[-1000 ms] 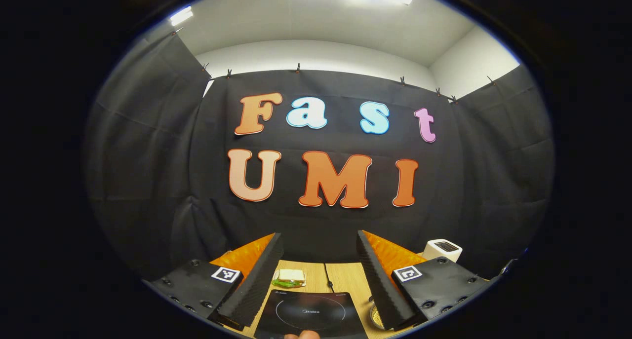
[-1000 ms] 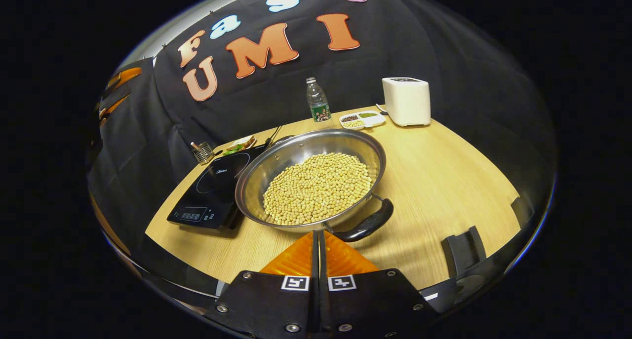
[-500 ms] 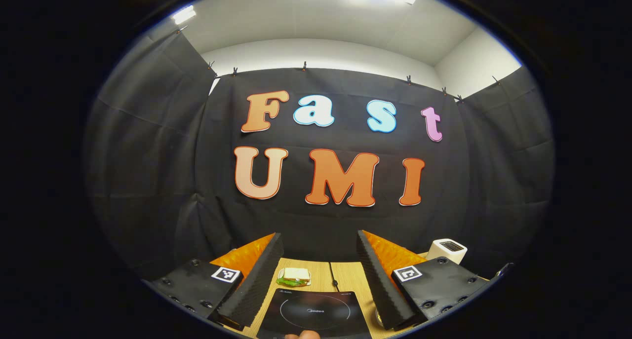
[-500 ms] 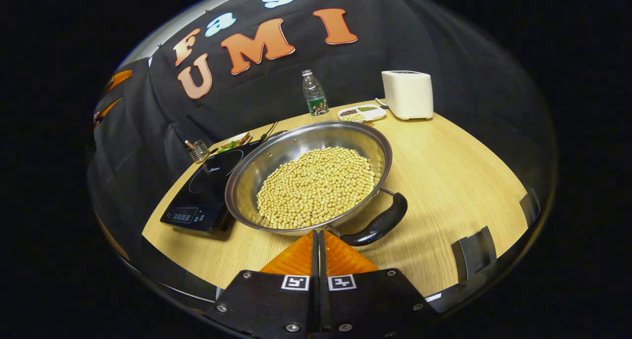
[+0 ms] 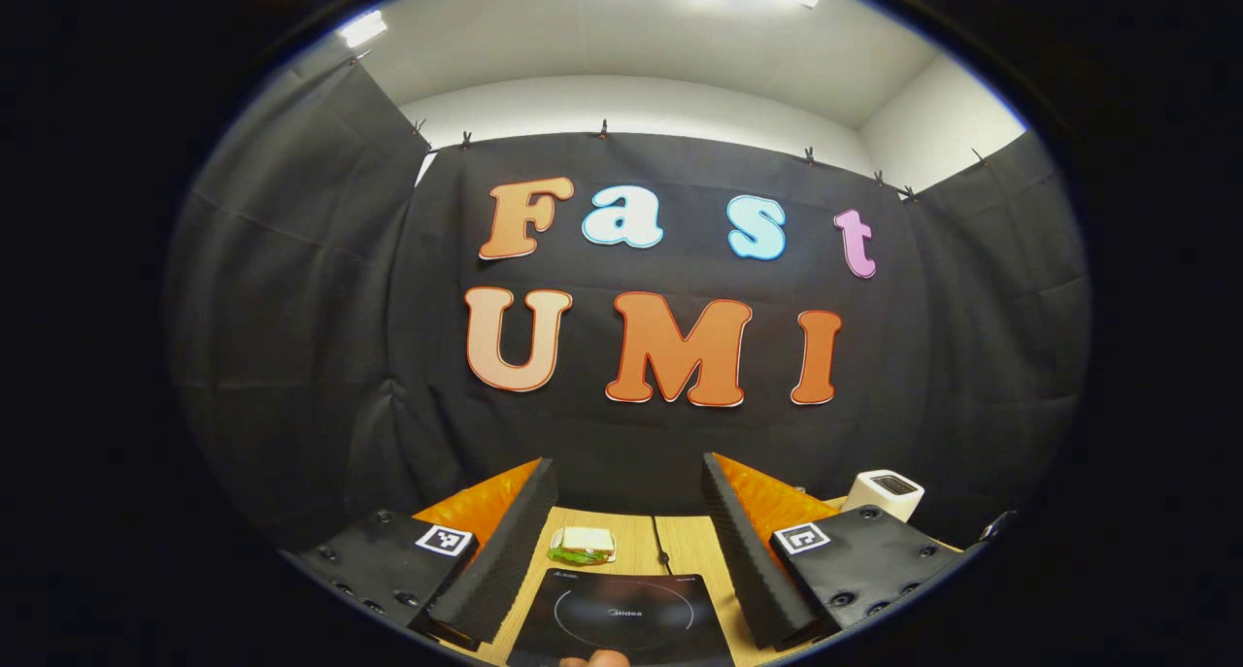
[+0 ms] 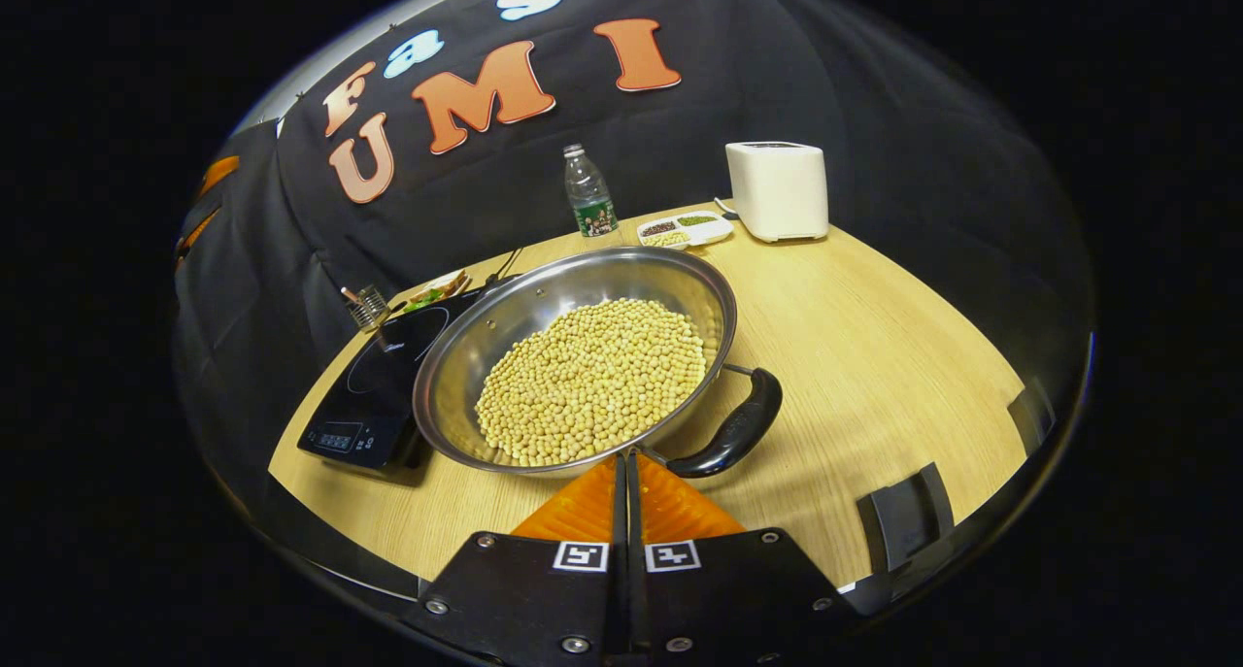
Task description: First push the handle of the pot to place it horizontally, then grasp the pot with both hands and set it on the induction cooktop.
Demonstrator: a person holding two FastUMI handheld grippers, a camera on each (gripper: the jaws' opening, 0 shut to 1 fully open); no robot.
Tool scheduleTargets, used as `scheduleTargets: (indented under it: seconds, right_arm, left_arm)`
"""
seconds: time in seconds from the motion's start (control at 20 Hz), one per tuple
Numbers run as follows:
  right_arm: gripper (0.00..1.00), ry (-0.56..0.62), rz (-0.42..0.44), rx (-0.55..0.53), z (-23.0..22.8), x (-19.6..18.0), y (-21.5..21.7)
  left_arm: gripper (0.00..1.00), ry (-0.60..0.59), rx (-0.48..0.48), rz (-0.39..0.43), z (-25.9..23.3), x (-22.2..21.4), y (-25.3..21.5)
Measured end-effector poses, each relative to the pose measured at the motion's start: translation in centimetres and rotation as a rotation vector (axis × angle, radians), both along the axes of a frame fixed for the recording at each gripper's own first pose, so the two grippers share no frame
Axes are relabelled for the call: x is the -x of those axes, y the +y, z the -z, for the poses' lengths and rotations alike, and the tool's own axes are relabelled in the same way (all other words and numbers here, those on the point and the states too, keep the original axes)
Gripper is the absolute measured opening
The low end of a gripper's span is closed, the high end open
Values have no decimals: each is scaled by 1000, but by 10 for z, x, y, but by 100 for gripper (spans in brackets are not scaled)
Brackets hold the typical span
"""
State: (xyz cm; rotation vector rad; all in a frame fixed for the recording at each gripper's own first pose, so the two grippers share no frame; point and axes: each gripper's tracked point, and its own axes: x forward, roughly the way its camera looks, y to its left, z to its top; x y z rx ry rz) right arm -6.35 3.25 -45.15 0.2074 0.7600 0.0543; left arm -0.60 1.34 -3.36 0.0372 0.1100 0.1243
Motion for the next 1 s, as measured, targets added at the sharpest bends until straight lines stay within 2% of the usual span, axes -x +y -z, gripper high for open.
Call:
scheduleTargets:
  seconds: [0.45,0.6,0.75,1.0]
  right_arm:
    - [0,-1,15,24,9,-19,-19]
    - [0,17,63,102,20,-23,-45]
    - [0,27,86,48,21,-23,-47]
    - [0,39,89,49,23,-24,-49]
  left_arm:
    - [98,19,0,23,2,-1,-2]
    - [98,26,-3,26,3,0,-3]
    - [98,38,-11,26,3,-7,-6]
    - [98,51,-10,39,4,-10,-9]
